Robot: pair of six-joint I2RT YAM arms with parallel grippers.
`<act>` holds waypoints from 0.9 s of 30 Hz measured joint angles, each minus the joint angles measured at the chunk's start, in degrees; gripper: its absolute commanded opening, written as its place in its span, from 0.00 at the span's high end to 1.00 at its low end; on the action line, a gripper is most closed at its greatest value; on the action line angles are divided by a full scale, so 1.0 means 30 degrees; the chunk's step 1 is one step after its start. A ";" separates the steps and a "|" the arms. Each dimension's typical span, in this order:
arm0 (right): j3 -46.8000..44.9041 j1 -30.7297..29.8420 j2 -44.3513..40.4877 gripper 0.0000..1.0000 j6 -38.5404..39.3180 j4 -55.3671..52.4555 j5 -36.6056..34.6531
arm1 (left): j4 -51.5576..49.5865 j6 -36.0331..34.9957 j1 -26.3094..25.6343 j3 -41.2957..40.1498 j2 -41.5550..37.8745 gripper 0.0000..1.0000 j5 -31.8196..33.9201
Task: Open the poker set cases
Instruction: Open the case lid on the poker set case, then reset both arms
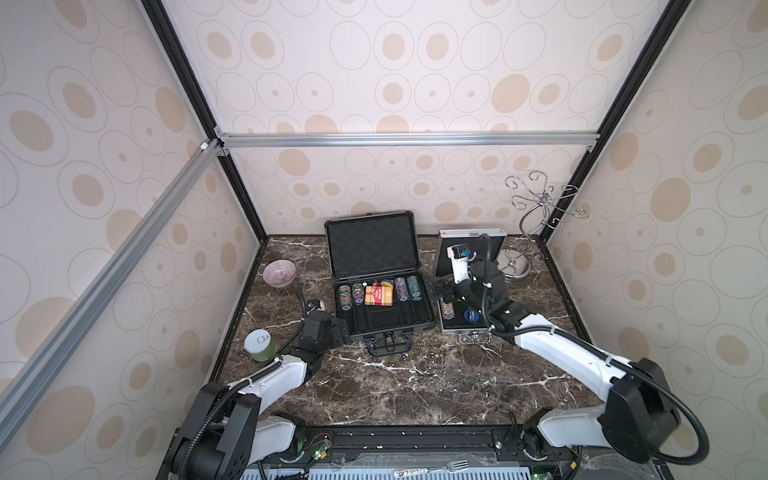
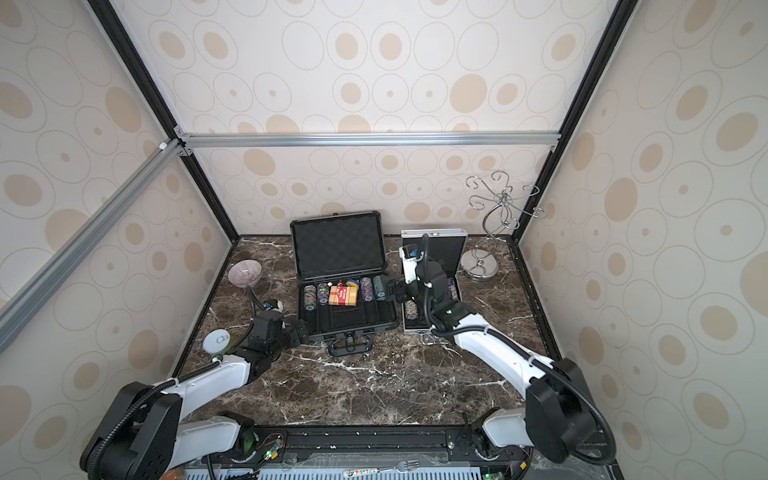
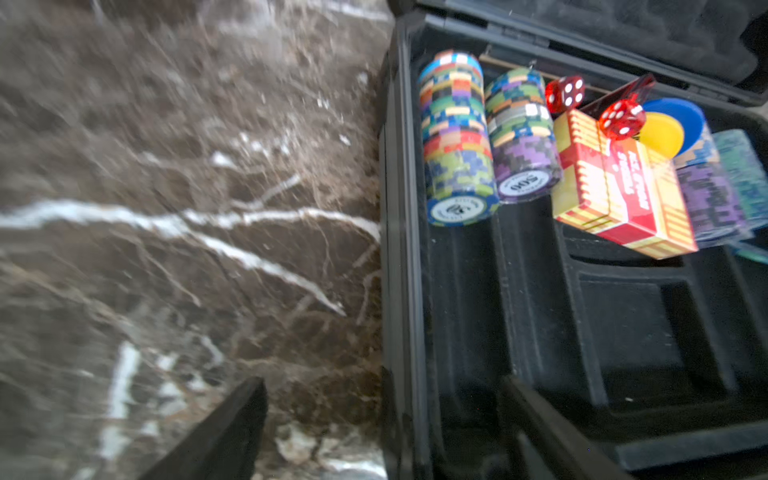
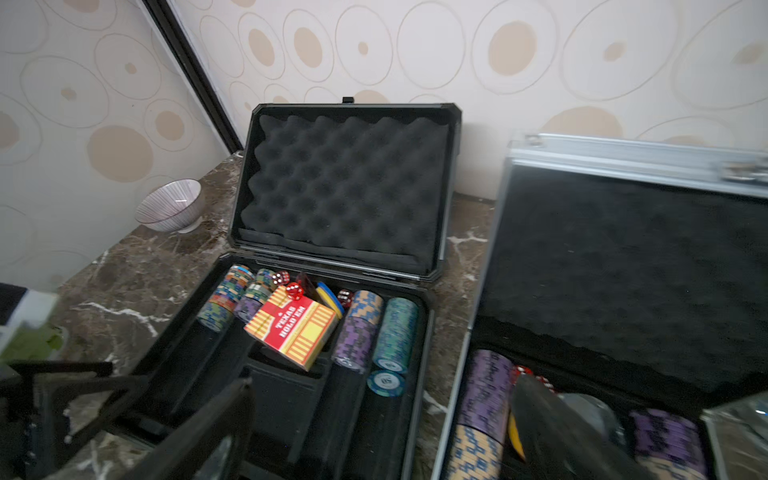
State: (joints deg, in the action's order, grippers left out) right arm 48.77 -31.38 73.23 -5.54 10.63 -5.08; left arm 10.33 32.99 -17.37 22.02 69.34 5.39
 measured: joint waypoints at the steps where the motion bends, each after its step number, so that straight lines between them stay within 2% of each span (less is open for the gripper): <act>1: -0.0736 0.0000 -0.0605 0.01 0.0444 0.0211 -0.0590 | 0.0000 -0.0138 -0.0007 0.0000 -0.0131 0.00 0.0219; 6: -0.4503 0.0306 -0.2630 0.01 0.3147 0.2047 -0.4510 | 0.0546 -0.0867 -0.0007 0.0029 -0.1392 0.00 0.1632; 11: -0.7337 0.1785 -0.3067 0.01 0.4014 0.3643 -0.6353 | 0.2055 -0.1574 -0.0015 -0.0066 -0.2747 0.00 0.2922; 17: -1.0353 0.4605 -0.2776 0.01 0.3504 0.6929 -0.6156 | 0.3832 -0.3082 -0.0015 -0.1064 -0.4087 0.00 0.4524; 27: -1.0746 0.7541 0.1851 0.00 0.2958 1.1708 -0.4262 | 0.7701 -0.5901 0.0000 -0.3133 -0.4714 0.00 0.7395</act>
State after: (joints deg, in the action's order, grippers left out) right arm 16.53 -8.75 78.78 3.33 45.76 -17.87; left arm 33.43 15.29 -17.37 12.62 55.20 27.57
